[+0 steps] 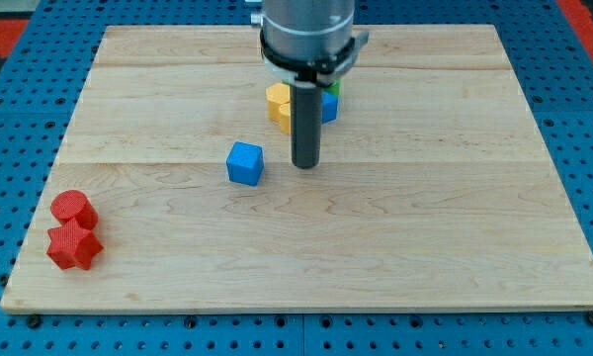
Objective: Push the blue cube closer to red star
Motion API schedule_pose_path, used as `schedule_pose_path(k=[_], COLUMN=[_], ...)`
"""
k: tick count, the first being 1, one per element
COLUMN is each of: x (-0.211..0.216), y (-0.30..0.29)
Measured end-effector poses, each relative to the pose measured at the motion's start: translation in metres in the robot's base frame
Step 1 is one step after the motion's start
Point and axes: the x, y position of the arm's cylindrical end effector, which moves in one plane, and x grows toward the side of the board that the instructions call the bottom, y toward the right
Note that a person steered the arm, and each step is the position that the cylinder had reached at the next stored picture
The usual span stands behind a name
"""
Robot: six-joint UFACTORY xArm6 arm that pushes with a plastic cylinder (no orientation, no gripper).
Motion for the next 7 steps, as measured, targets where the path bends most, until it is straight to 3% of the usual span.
schedule_pose_path(k=[1,2,3,4,5,6,7], x=[-0.007,0.037,0.038,0.008,0.037,0.098,0.119], y=[-0.068,-0.121,-0.143,-0.101,-0.055,-0.065,-0.098])
